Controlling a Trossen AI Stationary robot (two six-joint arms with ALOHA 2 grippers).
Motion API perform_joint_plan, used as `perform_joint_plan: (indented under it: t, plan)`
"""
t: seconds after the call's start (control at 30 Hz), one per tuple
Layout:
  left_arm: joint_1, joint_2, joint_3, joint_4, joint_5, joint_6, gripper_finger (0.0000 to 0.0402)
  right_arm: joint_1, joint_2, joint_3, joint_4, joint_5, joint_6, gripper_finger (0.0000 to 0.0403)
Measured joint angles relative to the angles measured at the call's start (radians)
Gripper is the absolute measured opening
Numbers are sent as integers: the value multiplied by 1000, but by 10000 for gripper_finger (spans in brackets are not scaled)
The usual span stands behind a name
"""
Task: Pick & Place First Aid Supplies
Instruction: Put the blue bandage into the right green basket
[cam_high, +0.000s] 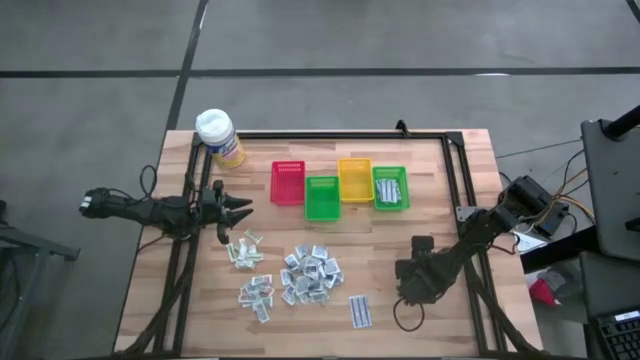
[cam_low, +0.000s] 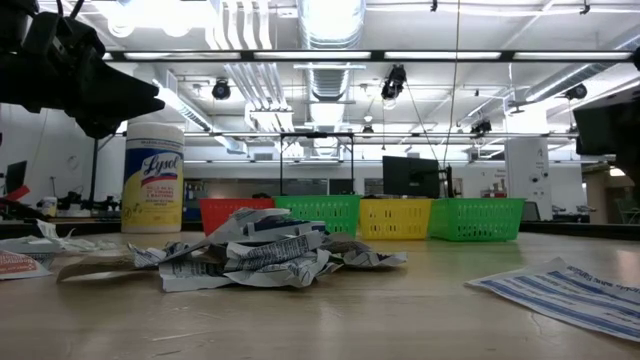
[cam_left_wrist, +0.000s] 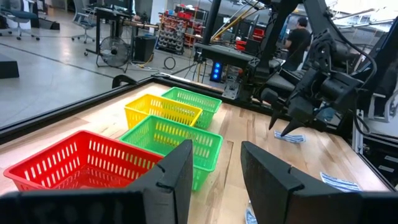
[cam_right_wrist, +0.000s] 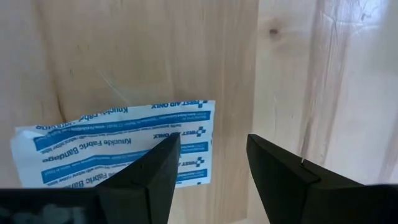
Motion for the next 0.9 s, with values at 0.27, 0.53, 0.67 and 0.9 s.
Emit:
perform_joint_plan:
  t: [0.27, 0.53, 0.67, 0.9]
  plan:
    - [0, 0, 0, 0, 0, 0, 131, -25, 0, -26, 46, -74, -13, 161]
    - [0, 0, 0, 0, 0, 0, 131, -43, -2, -46, 86, -119, -38, 102]
    - [0, 0, 0, 0, 0, 0, 131, -56, -2, -47, 92, -134, -51, 72]
    - [0, 0, 0, 0, 0, 0, 131, -83, -40, -53, 95, -147, -51, 18]
